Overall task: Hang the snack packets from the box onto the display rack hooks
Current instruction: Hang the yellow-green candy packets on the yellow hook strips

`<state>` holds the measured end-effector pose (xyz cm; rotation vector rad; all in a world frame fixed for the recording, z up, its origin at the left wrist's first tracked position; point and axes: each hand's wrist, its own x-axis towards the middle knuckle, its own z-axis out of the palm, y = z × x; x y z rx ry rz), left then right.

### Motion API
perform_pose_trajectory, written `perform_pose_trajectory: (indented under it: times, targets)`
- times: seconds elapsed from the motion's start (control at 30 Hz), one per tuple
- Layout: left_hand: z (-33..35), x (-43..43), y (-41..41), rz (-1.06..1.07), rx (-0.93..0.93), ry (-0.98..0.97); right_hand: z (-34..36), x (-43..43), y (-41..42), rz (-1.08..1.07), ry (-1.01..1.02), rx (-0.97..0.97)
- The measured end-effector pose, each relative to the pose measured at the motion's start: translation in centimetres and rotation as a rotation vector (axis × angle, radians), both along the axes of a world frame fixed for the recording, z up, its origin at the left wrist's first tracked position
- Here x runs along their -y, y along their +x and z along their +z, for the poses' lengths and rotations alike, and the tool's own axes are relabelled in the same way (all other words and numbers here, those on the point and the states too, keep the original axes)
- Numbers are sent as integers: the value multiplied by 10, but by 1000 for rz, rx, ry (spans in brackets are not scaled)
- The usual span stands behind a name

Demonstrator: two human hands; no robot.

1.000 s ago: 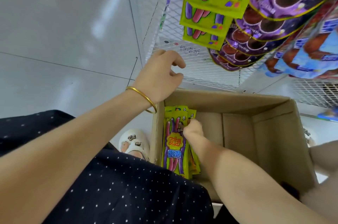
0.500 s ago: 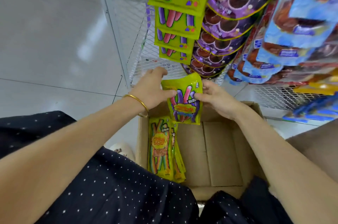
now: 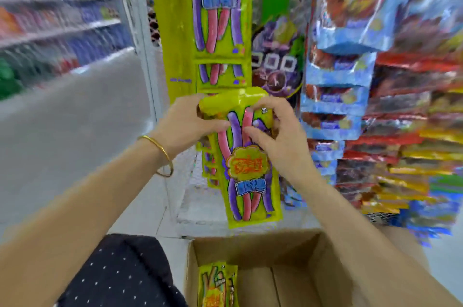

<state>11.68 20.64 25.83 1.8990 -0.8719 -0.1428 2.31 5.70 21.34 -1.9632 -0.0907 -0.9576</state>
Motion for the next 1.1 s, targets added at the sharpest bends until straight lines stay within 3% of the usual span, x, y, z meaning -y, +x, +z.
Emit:
perform_pose_trajectory:
  times: [0.1, 0.17, 0.3, 0.43, 0.73, 0.93, 1.1]
  targets:
    - [63, 5, 11, -53, 59, -16, 57, 5, 12, 21, 144, 111]
    - [110, 13, 16, -38, 119, -126, 99, 11, 19, 67, 204, 174]
    - [202, 38, 41, 162, 379, -459, 182, 29, 37, 34, 109, 292]
    - [260, 62, 81, 308, 459, -566, 242, 42, 66, -6, 46, 346]
    - [312, 79, 109, 301, 406, -646, 318, 33, 127, -141, -139, 448]
    - [318, 85, 119, 270, 435, -724, 331, 31, 146, -251, -235, 453]
    - [327, 90, 123, 285, 319, -804, 337, 33, 151, -310, -300, 443]
